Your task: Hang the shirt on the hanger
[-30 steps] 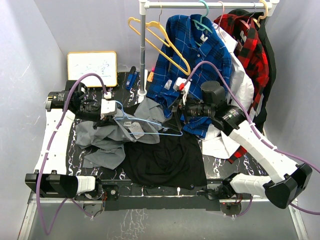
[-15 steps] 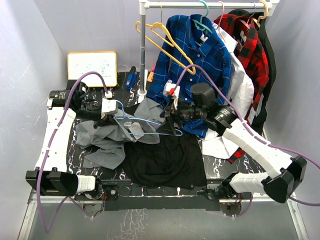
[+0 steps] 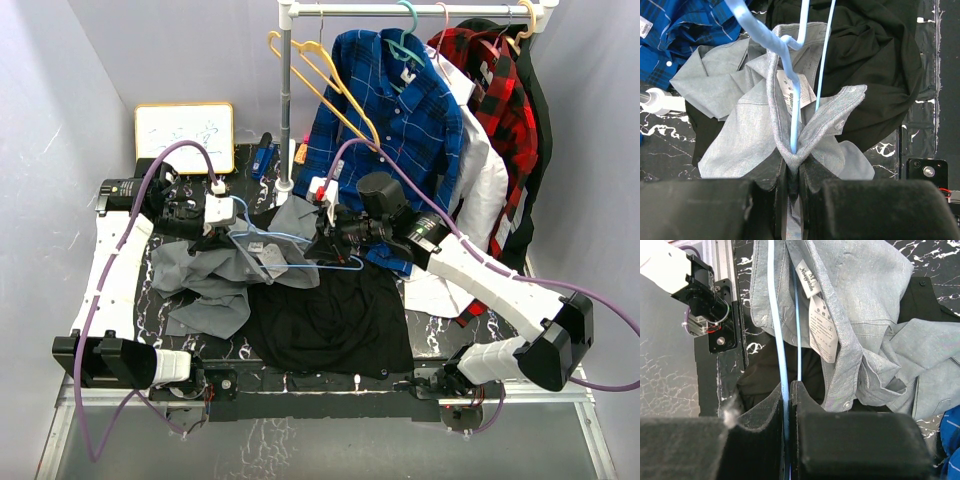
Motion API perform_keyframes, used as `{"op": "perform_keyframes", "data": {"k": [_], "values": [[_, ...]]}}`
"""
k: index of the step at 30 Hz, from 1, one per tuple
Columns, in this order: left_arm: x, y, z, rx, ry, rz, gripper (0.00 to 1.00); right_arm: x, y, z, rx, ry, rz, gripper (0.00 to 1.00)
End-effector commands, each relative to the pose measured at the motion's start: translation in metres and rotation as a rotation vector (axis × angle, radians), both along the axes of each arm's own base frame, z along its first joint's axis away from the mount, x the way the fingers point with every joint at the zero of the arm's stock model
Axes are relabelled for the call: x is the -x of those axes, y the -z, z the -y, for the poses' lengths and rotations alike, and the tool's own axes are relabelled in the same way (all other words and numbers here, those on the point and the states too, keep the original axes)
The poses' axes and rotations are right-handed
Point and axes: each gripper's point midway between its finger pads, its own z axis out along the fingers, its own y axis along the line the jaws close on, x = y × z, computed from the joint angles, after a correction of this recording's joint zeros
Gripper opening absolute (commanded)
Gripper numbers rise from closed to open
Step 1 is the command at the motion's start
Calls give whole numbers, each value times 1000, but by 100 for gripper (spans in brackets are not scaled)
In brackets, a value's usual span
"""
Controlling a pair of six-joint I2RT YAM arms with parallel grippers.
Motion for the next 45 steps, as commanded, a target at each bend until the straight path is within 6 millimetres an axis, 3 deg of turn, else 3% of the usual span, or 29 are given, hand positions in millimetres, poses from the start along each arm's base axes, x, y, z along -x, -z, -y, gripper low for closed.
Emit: {"op": "perform_keyframes", "data": {"k": [1,15,24,30,35,45], "values": [[8,-13,10,62,30,4,0,-18,-36,-12,-114,46,79,0],[12,-18,18,77,42,-17,0,-20,-35,-31,-191,32,50,0],[12,-9,15,38,30,0,0,-28,-37,-23,-232,137,45,0],[13,-10,15,42,22,7,0,-16,-37,-23,-366,155,-45,0],[13,-14,16,49,19,9,0,-16,-29,-31,-400,147,-122,0],[15,-16,19,70,10,-9,0,-25,-31,-49,-480,128,-197,0]]}}
